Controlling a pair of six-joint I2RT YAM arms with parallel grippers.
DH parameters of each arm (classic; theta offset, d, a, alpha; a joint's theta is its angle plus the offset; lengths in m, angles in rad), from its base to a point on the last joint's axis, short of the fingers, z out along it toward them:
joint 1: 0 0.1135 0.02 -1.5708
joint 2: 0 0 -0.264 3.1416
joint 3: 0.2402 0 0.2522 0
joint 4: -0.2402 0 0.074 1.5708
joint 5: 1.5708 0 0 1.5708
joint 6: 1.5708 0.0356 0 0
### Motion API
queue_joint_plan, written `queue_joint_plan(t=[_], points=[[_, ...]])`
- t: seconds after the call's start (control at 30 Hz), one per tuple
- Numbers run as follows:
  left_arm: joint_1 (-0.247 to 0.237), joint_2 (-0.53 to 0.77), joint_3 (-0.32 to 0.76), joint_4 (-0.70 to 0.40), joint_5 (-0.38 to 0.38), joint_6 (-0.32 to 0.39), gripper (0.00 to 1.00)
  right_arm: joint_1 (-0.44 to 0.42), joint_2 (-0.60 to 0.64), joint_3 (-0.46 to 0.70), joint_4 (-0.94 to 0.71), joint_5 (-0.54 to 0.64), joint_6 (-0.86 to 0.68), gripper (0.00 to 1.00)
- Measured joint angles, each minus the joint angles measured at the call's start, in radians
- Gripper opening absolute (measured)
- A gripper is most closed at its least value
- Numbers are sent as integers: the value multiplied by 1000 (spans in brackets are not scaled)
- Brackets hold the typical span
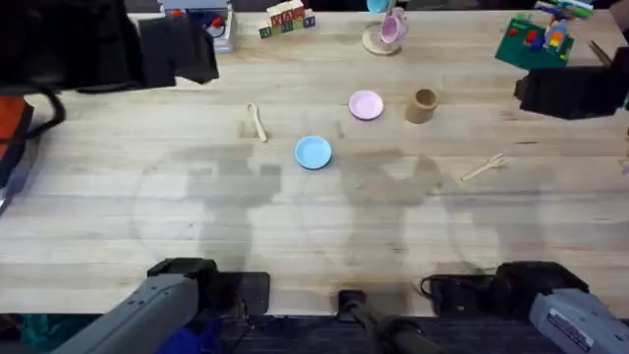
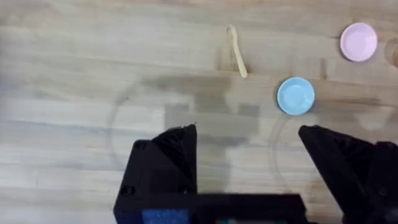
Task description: Pick up a utensil and set it on the pink plate, then put the other utensil in the container.
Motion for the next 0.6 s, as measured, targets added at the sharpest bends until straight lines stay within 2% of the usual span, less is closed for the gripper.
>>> queue_joint_plan(t=[0.4, 0.6], points=[[0, 212, 0, -14, -5, -162, 995, 0, 0, 0, 0, 0, 0, 996], [-29, 240, -60, 100, -8, -218, 995, 0, 0, 0, 0, 0, 0, 996]])
